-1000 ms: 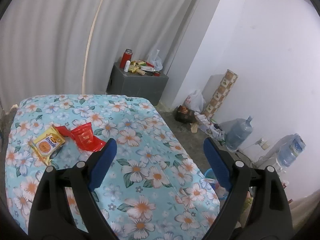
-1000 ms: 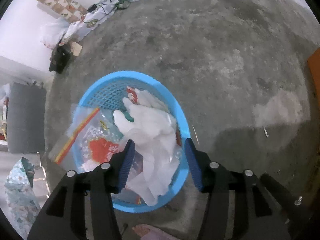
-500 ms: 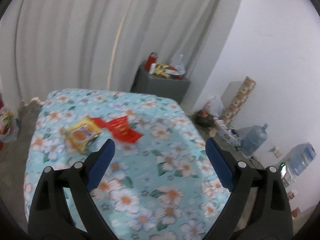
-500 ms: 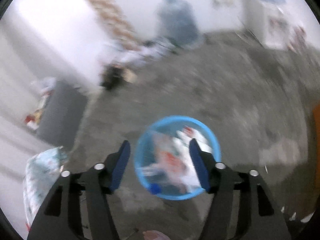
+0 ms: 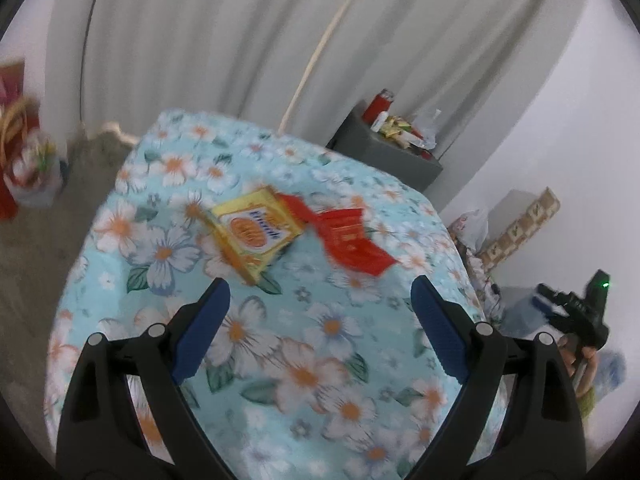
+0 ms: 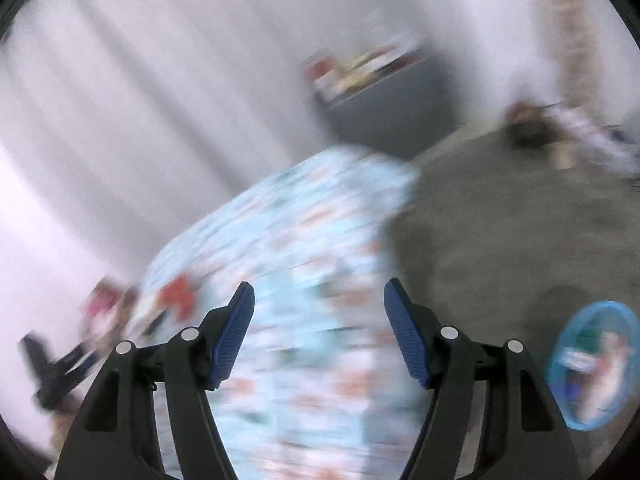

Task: Collect trash
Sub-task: 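Grasp the yellow snack packet with the left tool while the right tool grasps the red wrapper, then lift the snack packet and red wrapper and carry them toward the blue basket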

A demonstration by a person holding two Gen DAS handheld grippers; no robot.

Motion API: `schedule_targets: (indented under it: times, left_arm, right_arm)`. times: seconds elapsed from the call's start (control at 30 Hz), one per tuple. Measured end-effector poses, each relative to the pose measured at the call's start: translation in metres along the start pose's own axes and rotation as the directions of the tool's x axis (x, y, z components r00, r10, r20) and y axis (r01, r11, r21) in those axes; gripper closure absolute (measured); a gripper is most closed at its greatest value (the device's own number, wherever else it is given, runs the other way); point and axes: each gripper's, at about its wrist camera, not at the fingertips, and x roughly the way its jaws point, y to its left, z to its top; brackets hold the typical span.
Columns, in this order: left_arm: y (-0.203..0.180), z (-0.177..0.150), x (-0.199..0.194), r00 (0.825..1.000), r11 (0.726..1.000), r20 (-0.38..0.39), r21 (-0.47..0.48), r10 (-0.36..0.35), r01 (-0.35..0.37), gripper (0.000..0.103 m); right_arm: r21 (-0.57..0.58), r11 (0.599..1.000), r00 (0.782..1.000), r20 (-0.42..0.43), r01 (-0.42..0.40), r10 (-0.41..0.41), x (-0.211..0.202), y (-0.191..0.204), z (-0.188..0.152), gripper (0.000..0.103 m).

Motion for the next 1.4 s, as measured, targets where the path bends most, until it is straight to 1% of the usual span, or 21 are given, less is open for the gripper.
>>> schedule_targets:
  times: [0.07, 0.1, 0.17, 0.2, 0.27, 0.3, 0.37, 0.4, 0.53, 0.57, 0.63, 0.7, 0.73, 0.8, 0.87, 0.97, 1.03, 1.07, 1.1, 1.27, 1.4]
  left_arm:
    - [0.026, 0.009, 0.021, 0.999, 0.995, -0.042, -0.098, -0.029, 0.025, 0.016]
    - [0.043, 0.014, 0.033, 0.996, 0.985, -0.062, -0.167, -0.060, 0.049, 0.016]
    - [0.065, 0.019, 0.051, 0.991, 0.961, -0.092, -0.271, -0.092, 0.064, 0.018]
    - [0.077, 0.022, 0.061, 0.988, 0.943, -0.101, -0.322, -0.121, 0.082, 0.024]
    - [0.094, 0.023, 0.077, 0.983, 0.915, -0.125, -0.397, -0.134, 0.074, 0.031]
    - [0.101, 0.023, 0.084, 0.981, 0.900, -0.126, -0.427, -0.150, 0.083, 0.036]
    - [0.106, 0.023, 0.093, 0.979, 0.888, -0.128, -0.451, -0.161, 0.087, 0.038]
    - [0.107, 0.023, 0.098, 0.978, 0.886, -0.121, -0.452, -0.171, 0.099, 0.039]
    - [0.109, 0.023, 0.108, 0.980, 0.878, -0.094, -0.466, -0.173, 0.110, 0.041]
    - [0.109, 0.023, 0.110, 0.981, 0.877, -0.089, -0.468, -0.171, 0.111, 0.044]
    - [0.109, 0.023, 0.114, 0.982, 0.876, -0.087, -0.471, -0.166, 0.106, 0.049]
    - [0.107, 0.024, 0.117, 0.984, 0.883, -0.097, -0.461, -0.147, 0.087, 0.060]
    - [0.107, 0.026, 0.121, 0.985, 0.888, -0.103, -0.453, -0.141, 0.080, 0.064]
    - [0.104, 0.027, 0.125, 0.985, 0.904, -0.123, -0.425, -0.117, 0.054, 0.076]
    - [0.104, 0.027, 0.121, 0.987, 0.917, -0.128, -0.397, -0.095, 0.037, 0.078]
    - [0.097, 0.028, 0.122, 0.990, 0.943, -0.133, -0.333, -0.046, -0.001, 0.083]
    - [0.090, 0.028, 0.123, 0.991, 0.956, -0.130, -0.292, -0.015, -0.024, 0.084]
    - [0.086, 0.029, 0.124, 0.992, 0.962, -0.127, -0.272, -0.001, -0.034, 0.084]
    - [0.081, 0.029, 0.123, 0.992, 0.969, -0.122, -0.243, 0.017, -0.046, 0.084]
    - [0.069, 0.030, 0.115, 0.994, 0.982, -0.097, -0.177, 0.047, -0.063, 0.086]
    - [0.063, 0.029, 0.101, 0.996, 0.987, -0.068, -0.146, 0.056, -0.066, 0.088]
  right_arm:
    - [-0.005, 0.997, 0.992, -0.100, -0.083, 0.082, 0.045, 0.031, 0.002, 0.037]
    - [-0.017, 0.993, 0.985, -0.135, -0.113, 0.110, 0.062, 0.044, 0.002, 0.037]
    - [-0.031, 0.986, 0.967, -0.205, -0.163, 0.154, 0.101, 0.069, 0.004, 0.037]
    - [-0.026, 0.984, 0.959, -0.230, -0.178, 0.168, 0.114, 0.076, 0.005, 0.037]
    - [0.014, 0.972, 0.924, -0.308, -0.234, 0.227, 0.153, 0.093, 0.009, 0.037]
    - [0.032, 0.969, 0.911, -0.332, -0.247, 0.243, 0.164, 0.098, 0.007, 0.037]
    - [0.065, 0.962, 0.888, -0.372, -0.265, 0.269, 0.188, 0.110, 0.008, 0.037]
    - [0.074, 0.956, 0.870, -0.400, -0.285, 0.290, 0.202, 0.117, 0.008, 0.037]
    - [0.105, 0.956, 0.844, -0.451, -0.273, 0.290, 0.242, 0.129, 0.007, 0.039]
    - [0.115, 0.958, 0.844, -0.453, -0.264, 0.287, 0.248, 0.128, 0.006, 0.041]
    - [0.140, 0.951, 0.829, -0.466, -0.277, 0.310, 0.260, 0.128, 0.002, 0.044]
    - [0.147, 0.947, 0.829, -0.459, -0.285, 0.321, 0.265, 0.130, 0.001, 0.046]
    - [0.147, 0.946, 0.827, -0.459, -0.289, 0.324, 0.266, 0.132, 0.000, 0.050]
    - [0.146, 0.945, 0.823, -0.464, -0.293, 0.327, 0.266, 0.135, -0.003, 0.054]
    - [0.131, 0.947, 0.820, -0.475, -0.293, 0.320, 0.267, 0.139, -0.006, 0.060]
    - [0.082, 0.957, 0.831, -0.479, -0.277, 0.282, 0.266, 0.146, -0.011, 0.067]
    - [0.065, 0.962, 0.836, -0.482, -0.264, 0.262, 0.265, 0.149, -0.014, 0.079]
    - [0.053, 0.968, 0.845, -0.478, -0.245, 0.240, 0.263, 0.149, -0.016, 0.082]
    - [0.050, 0.969, 0.848, -0.476, -0.240, 0.234, 0.266, 0.151, -0.017, 0.086]
    - [0.050, 0.970, 0.858, -0.458, -0.237, 0.233, 0.262, 0.153, -0.023, 0.091]
    - [0.025, 0.971, 0.874, -0.429, -0.239, 0.226, 0.242, 0.155, -0.026, 0.092]
